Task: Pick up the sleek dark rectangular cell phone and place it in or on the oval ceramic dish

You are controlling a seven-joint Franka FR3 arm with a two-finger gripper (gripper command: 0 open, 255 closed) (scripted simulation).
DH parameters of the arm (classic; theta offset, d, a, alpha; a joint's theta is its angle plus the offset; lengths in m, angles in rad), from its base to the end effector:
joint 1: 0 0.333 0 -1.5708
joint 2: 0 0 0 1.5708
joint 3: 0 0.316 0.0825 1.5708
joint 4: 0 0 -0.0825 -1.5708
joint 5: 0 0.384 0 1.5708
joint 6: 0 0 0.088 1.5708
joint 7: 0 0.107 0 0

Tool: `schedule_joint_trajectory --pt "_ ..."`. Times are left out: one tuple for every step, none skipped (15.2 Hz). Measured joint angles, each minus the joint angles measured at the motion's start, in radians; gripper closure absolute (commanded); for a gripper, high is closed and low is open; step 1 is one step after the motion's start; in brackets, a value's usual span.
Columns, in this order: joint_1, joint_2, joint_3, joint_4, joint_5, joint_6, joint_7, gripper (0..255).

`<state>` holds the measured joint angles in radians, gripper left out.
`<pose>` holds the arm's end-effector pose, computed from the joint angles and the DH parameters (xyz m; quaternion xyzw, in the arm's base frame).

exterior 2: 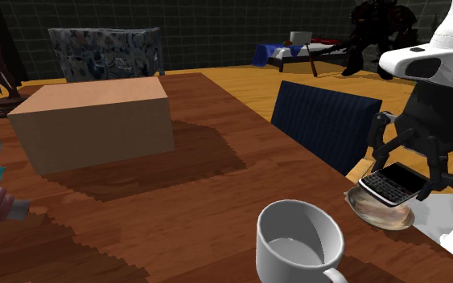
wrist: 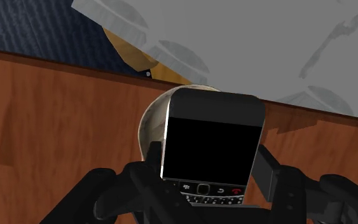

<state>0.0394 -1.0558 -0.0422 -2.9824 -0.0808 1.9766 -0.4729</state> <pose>0.2477 -0.0030 0.4014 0.9658 0.2573 0.0201 0.0243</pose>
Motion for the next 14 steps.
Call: schedule_joint_trajectory --pt "-0.002 0.008 -0.002 -0.011 -0.002 0.019 -0.001 255" --pt "-0.005 0.011 -0.005 -0.021 -0.005 0.033 -0.003 255" --pt "-0.004 0.012 -0.004 -0.030 -0.005 0.043 -0.001 255" --pt "-0.004 0.015 -0.004 -0.035 -0.005 0.050 0.000 255" --pt "-0.004 0.017 -0.004 -0.037 -0.005 0.054 -0.001 255" --pt "-0.004 0.017 -0.005 -0.038 -0.006 0.056 -0.001 255" --pt "-0.004 0.018 -0.005 -0.038 -0.006 0.057 -0.001 255" --pt "-0.004 0.018 -0.005 -0.039 -0.006 0.058 -0.001 255" --pt "-0.004 0.019 -0.005 -0.039 -0.006 0.058 -0.001 255" --pt "-0.004 0.019 -0.005 -0.039 -0.006 0.058 -0.001 0" --pt "-0.004 0.019 -0.005 -0.039 -0.006 0.058 -0.001 0" --pt "-0.004 0.019 -0.005 -0.039 -0.006 0.058 -0.001 0" --pt "-0.004 0.019 -0.005 -0.039 -0.006 0.058 -0.001 0" --pt "-0.004 0.019 -0.005 -0.039 -0.006 0.058 -0.001 0"
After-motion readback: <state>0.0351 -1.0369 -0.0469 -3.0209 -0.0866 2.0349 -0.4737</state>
